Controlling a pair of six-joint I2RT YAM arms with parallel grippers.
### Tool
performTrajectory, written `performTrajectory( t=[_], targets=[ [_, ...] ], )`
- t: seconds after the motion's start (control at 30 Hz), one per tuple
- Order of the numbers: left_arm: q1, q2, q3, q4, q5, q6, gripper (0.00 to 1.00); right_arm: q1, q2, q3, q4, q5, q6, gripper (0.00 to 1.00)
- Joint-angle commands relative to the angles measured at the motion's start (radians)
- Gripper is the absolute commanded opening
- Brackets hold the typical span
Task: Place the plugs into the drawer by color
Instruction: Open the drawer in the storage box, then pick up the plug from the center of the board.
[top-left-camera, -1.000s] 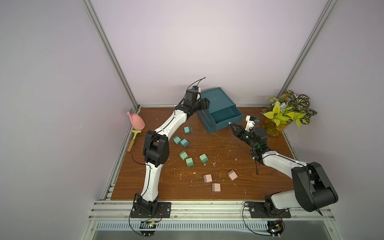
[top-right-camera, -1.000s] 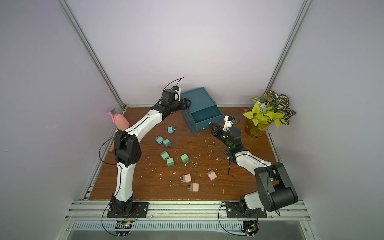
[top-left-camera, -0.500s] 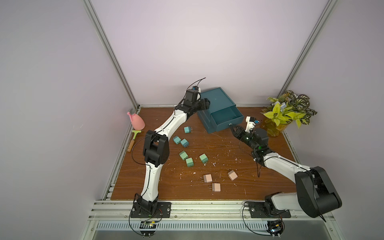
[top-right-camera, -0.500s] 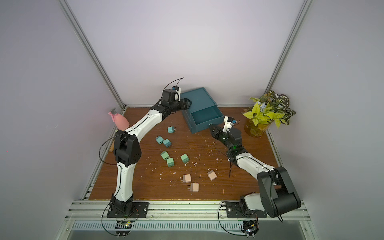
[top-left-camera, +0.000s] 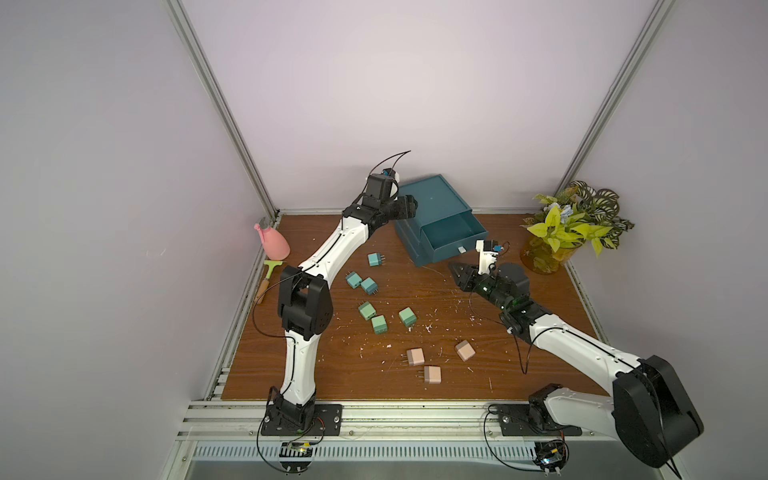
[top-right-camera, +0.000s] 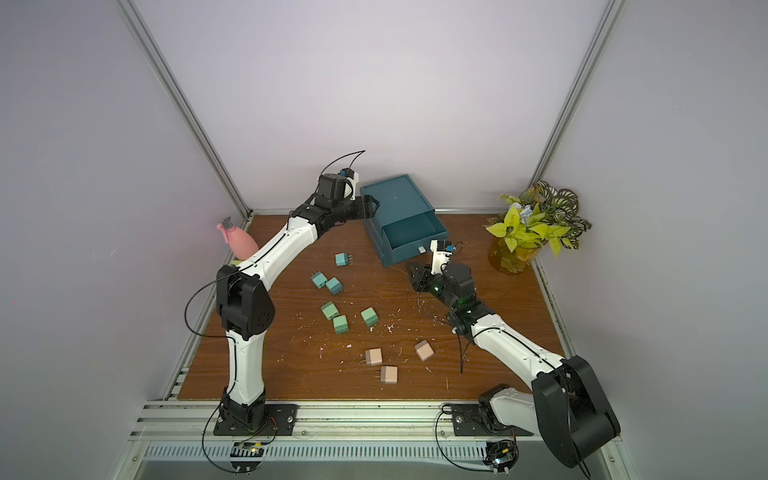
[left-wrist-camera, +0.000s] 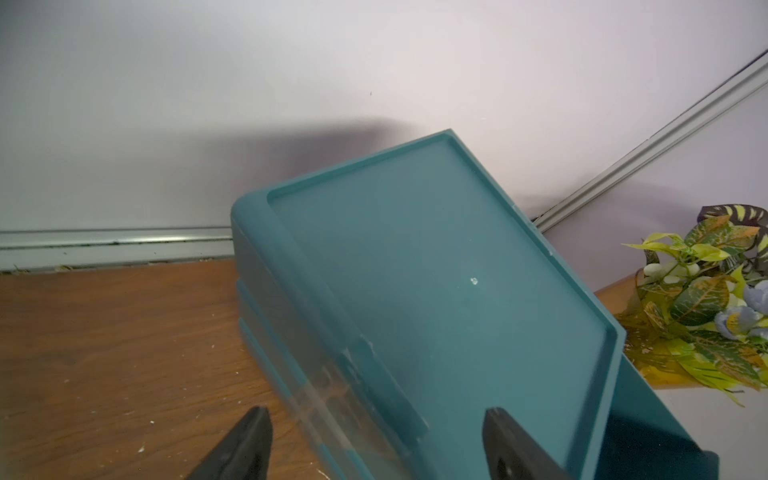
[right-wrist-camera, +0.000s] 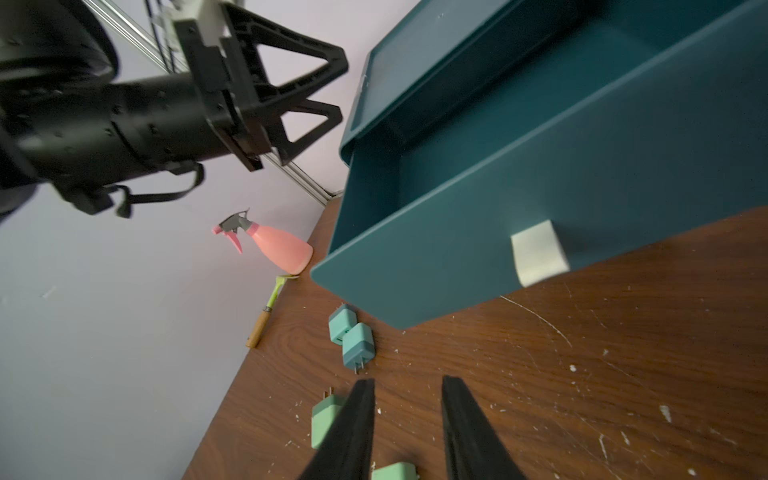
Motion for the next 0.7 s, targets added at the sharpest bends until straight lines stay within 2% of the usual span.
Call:
performTrajectory(
  t=[0.0,0.2,0.33,0.43,0.67],
  targets=[
    [0.011,-0.098,-0.075,-0.080,-0.104,0.133,0.78,-0.001,-0.035,0.053,-0.026,0.044,-0.098,0.34],
    [0.011,-0.209,-0.304,-0.039,-0.249,0.538,0.79,-0.001,-0.079,0.035,-0.036,0.045,-0.162,0.36],
    [0.011,-0.164,-0.396,-0.055,-0.250,0.726,0.75,-0.002,-0.103,0.010,-0.023,0.040,-0.174,0.37],
    [0.015,-0.084,-0.372,-0.120,-0.244,0.781,0.68,-0.003,-0.116,0.002,-0.022,0.031,-0.178,0.38],
    [0.093,0.068,-0.273,-0.235,-0.089,0.786,0.72,-0.005,-0.142,-0.032,0.004,0.009,-0.167,0.39]
  ],
)
